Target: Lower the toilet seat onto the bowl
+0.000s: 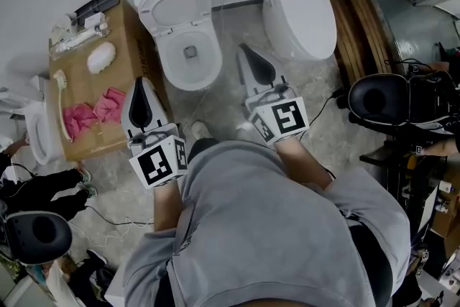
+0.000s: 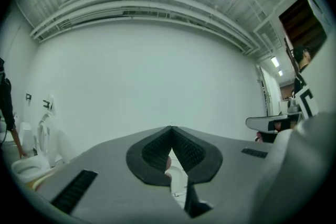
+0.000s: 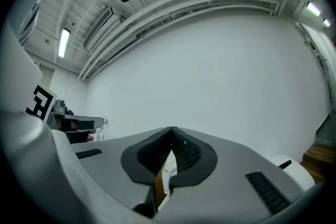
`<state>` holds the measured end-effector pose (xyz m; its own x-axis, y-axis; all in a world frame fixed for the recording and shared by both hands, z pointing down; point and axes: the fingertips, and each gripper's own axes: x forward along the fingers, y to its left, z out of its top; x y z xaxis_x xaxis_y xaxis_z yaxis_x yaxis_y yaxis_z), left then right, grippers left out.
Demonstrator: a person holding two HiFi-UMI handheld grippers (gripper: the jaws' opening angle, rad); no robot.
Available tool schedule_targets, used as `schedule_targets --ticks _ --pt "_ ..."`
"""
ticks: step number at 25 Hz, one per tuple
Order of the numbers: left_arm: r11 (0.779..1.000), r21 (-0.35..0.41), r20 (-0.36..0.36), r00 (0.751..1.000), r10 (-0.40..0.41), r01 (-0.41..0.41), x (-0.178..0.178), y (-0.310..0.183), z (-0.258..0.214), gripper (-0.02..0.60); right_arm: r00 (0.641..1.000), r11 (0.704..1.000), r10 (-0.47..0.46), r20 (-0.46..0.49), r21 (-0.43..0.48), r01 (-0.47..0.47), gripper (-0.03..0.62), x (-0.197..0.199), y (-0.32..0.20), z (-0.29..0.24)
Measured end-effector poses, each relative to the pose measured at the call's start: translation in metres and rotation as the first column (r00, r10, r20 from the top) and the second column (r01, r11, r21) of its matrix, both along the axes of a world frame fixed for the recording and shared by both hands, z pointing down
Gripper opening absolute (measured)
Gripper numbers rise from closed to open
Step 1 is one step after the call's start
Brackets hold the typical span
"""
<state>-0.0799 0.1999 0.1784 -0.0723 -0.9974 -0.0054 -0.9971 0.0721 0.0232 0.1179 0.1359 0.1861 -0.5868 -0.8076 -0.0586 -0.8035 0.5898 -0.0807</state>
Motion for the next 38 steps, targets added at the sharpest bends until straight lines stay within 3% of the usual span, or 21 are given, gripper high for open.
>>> schedule_targets --ticks 8,15,25,31,38 --pt "0.999 -0.003 -0.013 0.998 0.054 -0.054 -0.054 -0.034 0.000 0.000 0.999 0.999 0.054 -0.008 0.001 -0.054 -0.001 -0.051 -0.028 -0.002" --pt "0.997 -0.012 -0.032 0.997 0.070 -0.070 -0.082 -0.057 0.005 0.000 0.996 0.997 0.077 -0.038 -0.004 -0.077 -0.002 -0.073 -0.049 -0.001" --pt "0.999 -0.032 -0.030 0.999 0.021 -0.022 -0.081 -0.099 0.013 0.000 0.998 0.999 0.048 -0.036 -0.024 -0.048 -0.002 -0.073 -0.108 0.010" --pt "0.999 -0.044 -0.010 1.000 -0.023 0.023 -0.062 -0.141 0.012 0.000 1.000 1.000 0.001 -0.026 -0.025 -0.002 -0.002 -0.059 -0.158 0.012" --pt "0.994 -0.061 0.006 0.996 -0.093 0.093 -0.043 -0.188 0.006 0.000 0.989 0.999 -0.046 -0.143 -0.005 0.046 0.000 -0.036 -0.212 0.039"
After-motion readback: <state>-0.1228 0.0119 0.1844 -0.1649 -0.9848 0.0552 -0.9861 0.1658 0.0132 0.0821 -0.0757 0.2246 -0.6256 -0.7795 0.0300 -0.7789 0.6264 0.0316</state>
